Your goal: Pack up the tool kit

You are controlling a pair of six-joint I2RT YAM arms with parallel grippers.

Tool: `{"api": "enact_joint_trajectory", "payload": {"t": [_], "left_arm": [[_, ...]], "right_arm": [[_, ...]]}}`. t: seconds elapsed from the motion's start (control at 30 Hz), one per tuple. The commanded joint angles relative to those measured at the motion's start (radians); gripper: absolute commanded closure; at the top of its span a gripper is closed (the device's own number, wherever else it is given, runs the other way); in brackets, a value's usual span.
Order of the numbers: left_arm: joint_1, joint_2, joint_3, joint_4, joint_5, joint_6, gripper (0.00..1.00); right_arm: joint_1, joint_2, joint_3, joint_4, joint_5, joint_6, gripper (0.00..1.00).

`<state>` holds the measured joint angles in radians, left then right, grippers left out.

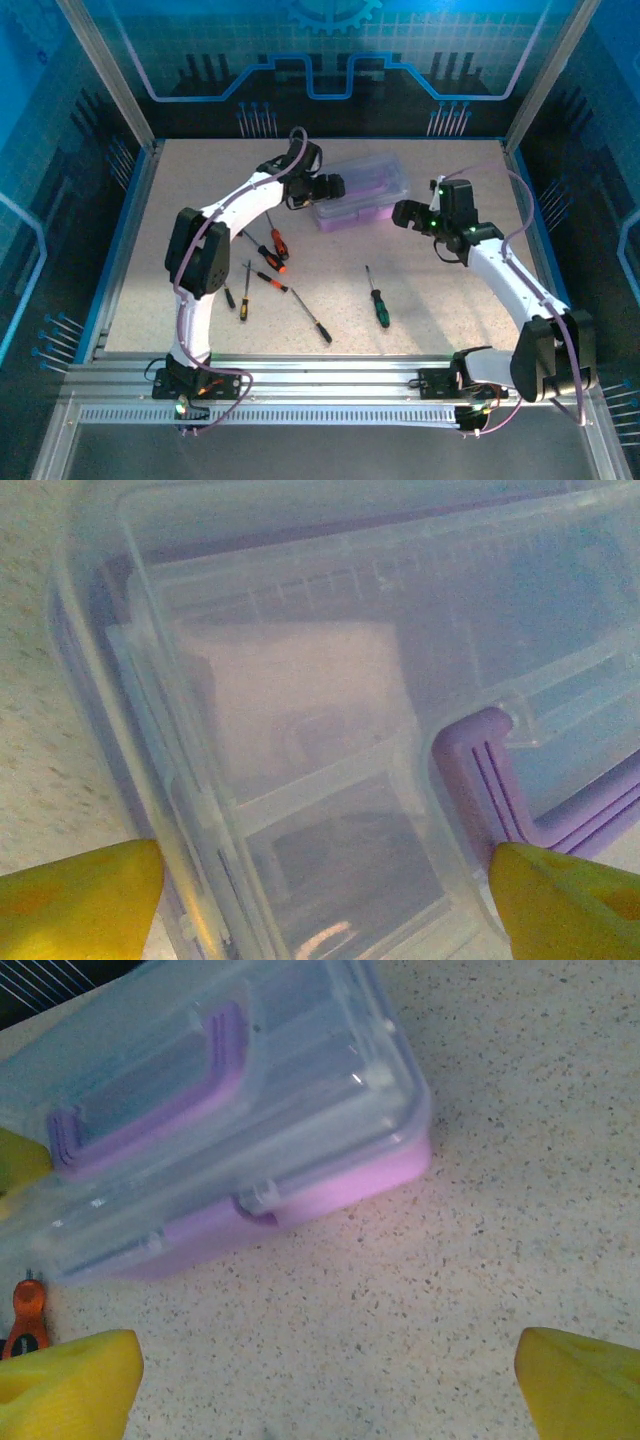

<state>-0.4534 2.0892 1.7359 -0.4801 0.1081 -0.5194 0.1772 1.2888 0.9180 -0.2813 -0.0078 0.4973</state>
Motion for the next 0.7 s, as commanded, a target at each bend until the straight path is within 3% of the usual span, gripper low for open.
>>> {"api": "enact_joint_trajectory", "payload": {"t": [0.0, 0.13, 0.3, 0.53, 0.67], "left_arm": [[-0.051, -0.031, -0.035, -0.048, 0.084, -0.039, 0.14], [-0.106, -0.088, -0.090, 0.005, 0.104, -0.061, 0.12], [-0.118, -0.155, -0.060, -0.051, 0.056, 0.003, 0.09], [-0.094, -0.122, 0.152, -0.216, -0.153, 0.182, 0.03], [-0.082, -0.012, 0.317, -0.262, -0.204, 0.277, 0.03]], "right_arm": [[-0.007, 0.025, 0.041, 0.024, 0.006, -0.001, 0.04], [-0.015, 0.061, 0.060, 0.024, 0.002, 0.000, 0.04], [-0.013, 0.119, 0.096, 0.021, -0.032, 0.010, 0.06], [-0.017, 0.154, 0.106, -0.027, 0.046, 0.094, 0.09], [-0.033, 0.132, 0.043, 0.038, 0.012, 0.131, 0.20]]}}
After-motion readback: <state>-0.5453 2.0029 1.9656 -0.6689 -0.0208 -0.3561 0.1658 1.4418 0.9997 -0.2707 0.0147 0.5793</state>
